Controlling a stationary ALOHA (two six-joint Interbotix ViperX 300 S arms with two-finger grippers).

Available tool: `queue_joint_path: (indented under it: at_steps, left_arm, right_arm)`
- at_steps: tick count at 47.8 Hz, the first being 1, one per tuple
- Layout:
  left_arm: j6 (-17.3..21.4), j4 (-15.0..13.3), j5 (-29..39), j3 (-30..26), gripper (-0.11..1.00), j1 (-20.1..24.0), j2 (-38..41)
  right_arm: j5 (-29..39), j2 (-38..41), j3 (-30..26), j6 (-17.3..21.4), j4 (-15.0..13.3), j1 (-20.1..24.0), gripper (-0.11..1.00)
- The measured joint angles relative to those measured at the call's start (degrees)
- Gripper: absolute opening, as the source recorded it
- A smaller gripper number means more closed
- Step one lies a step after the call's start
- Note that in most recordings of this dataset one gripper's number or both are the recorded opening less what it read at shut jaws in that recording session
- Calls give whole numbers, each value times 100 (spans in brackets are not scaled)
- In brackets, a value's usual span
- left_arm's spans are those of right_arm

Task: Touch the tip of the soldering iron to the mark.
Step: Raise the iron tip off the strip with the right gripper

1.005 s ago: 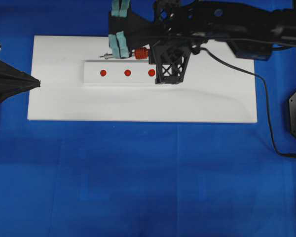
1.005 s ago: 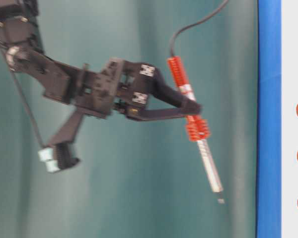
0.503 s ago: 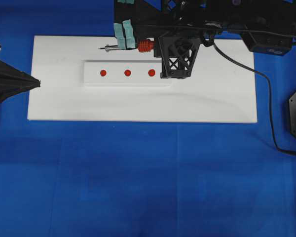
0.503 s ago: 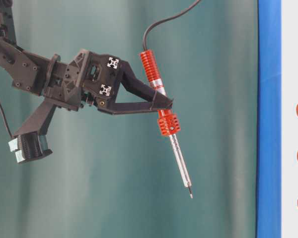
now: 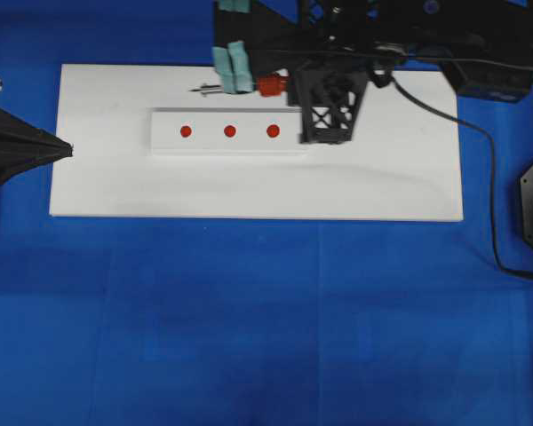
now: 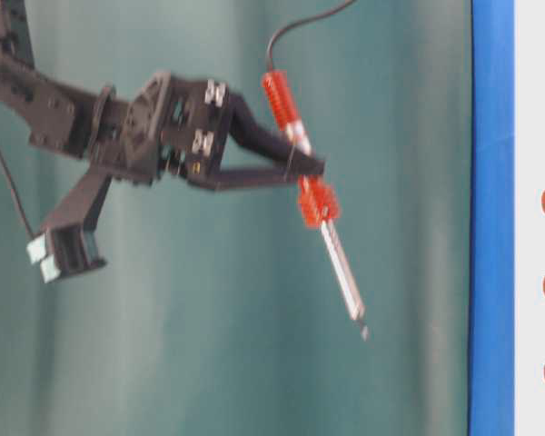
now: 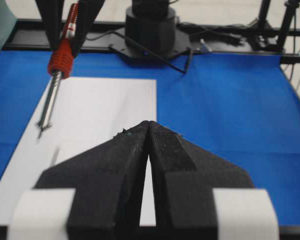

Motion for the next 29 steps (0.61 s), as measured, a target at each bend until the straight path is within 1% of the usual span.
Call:
queue_joint_path:
  at_steps: [15,29]
  left_arm:
    - [0,0,44,0,0,-9,0]
    - [0,0,53,0,0,0,0]
  right_arm:
    - [-44,-668,835,97,-9,0,7]
    - [-105,-773,923,114,0,0,7]
